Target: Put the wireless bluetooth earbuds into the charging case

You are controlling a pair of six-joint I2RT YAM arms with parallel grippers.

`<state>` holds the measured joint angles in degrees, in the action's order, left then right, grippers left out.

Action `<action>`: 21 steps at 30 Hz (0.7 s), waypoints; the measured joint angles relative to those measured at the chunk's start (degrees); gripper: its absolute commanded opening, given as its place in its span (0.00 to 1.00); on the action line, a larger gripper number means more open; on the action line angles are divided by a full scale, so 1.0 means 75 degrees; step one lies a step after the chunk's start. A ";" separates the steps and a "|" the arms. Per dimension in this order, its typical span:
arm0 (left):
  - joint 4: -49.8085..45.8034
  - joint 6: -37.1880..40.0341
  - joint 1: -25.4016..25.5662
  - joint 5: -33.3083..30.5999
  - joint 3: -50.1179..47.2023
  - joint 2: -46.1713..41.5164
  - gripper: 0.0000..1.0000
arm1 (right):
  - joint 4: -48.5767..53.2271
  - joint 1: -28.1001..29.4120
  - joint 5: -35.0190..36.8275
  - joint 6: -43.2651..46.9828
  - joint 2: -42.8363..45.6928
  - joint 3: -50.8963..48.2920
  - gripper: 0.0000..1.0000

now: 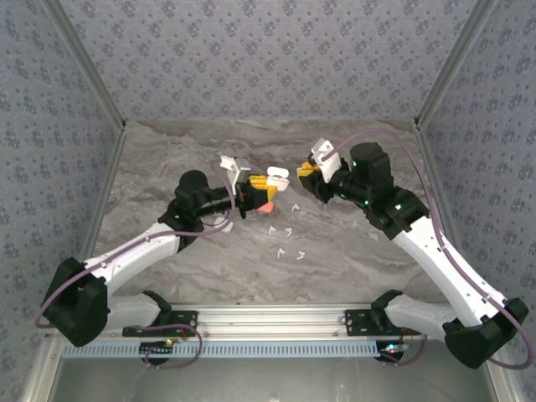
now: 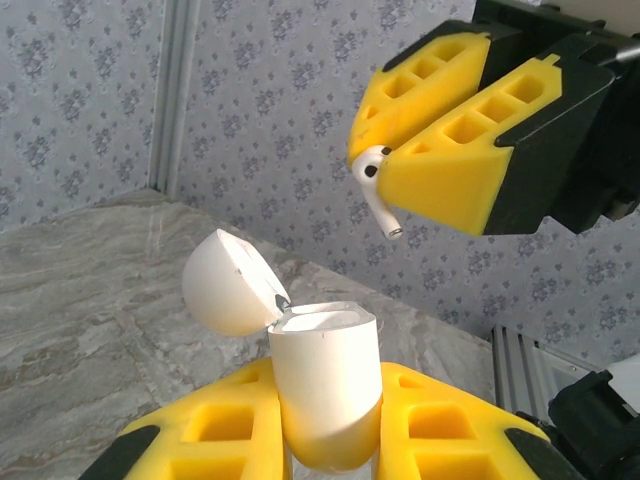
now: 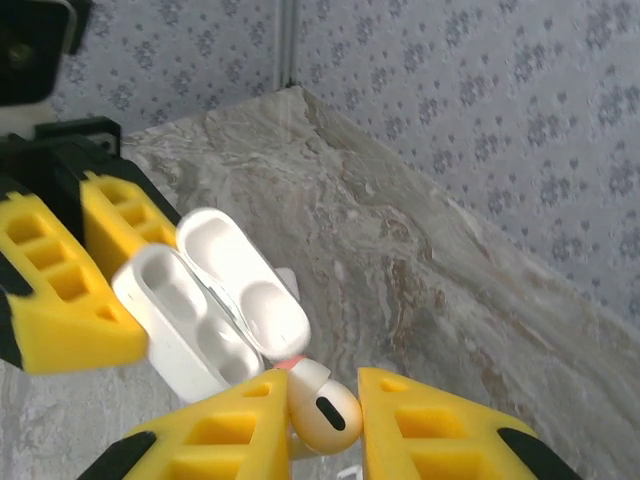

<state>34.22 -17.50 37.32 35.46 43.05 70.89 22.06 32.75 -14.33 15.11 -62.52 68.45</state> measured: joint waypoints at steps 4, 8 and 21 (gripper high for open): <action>0.0082 0.0000 0.0064 0.0052 0.0064 0.0108 0.11 | -0.0044 0.0169 0.0058 0.0221 -0.0294 0.0236 0.24; 0.0096 0.0000 0.0090 0.0105 0.0070 0.0122 0.11 | -0.0064 0.0207 0.0082 0.0335 -0.0460 0.0239 0.23; 0.0105 0.0000 0.0090 0.0125 0.0070 0.0122 0.12 | -0.0032 0.0262 0.0047 0.0452 -0.0629 0.0239 0.24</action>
<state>35.00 -17.50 38.00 36.40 43.57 71.81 21.82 34.72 -13.98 18.50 -67.24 70.24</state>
